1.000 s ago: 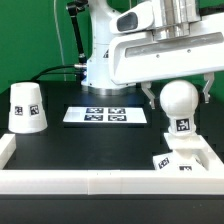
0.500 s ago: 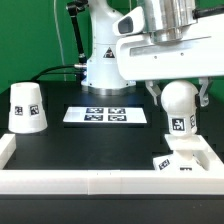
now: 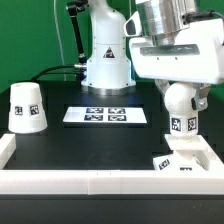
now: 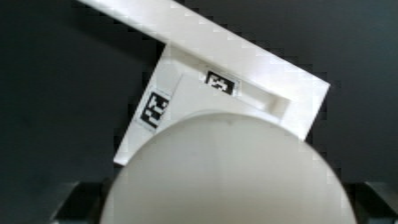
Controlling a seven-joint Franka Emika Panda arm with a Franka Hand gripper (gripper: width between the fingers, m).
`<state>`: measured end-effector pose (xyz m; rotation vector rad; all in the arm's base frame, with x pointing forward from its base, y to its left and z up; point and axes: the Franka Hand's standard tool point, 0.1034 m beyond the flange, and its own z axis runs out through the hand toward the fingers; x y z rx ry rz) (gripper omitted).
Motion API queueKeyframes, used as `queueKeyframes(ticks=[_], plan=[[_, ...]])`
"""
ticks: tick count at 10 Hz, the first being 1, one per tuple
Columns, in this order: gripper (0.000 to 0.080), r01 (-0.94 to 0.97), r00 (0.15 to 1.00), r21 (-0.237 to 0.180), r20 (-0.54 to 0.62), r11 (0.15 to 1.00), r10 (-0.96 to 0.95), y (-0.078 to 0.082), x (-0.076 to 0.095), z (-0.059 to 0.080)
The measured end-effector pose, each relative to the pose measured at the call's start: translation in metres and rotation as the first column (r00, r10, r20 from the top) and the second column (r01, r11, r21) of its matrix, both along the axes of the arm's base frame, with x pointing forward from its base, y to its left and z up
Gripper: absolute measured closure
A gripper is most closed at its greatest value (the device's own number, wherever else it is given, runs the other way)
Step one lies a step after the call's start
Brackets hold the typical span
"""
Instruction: Assemble lamp
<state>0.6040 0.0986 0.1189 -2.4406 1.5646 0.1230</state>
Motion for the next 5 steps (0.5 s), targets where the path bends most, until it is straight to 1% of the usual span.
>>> queueKeyframes(ticks=[1, 2, 3, 4, 5], plan=[[0.0128, -0.008, 1.0, 0.0, 0.002, 1.0, 0.008, 0.0005, -0.0001, -0.0001], [0.0128, -0.029, 1.0, -0.002, 0.007, 1.0, 0.029, 0.0005, -0.0001, -0.0001], [0.0108, -0.136, 0.99, -0.013, 0.033, 0.991, 0.137, 0.0006, -0.0001, -0.0001], [0.0102, -0.192, 0.98, -0.018, 0.047, 0.981, 0.193, 0.002, -0.0001, 0.0001], [0.0102, -0.336, 0.938, -0.037, 0.08, 0.941, 0.338, 0.0013, -0.0001, -0.0006]])
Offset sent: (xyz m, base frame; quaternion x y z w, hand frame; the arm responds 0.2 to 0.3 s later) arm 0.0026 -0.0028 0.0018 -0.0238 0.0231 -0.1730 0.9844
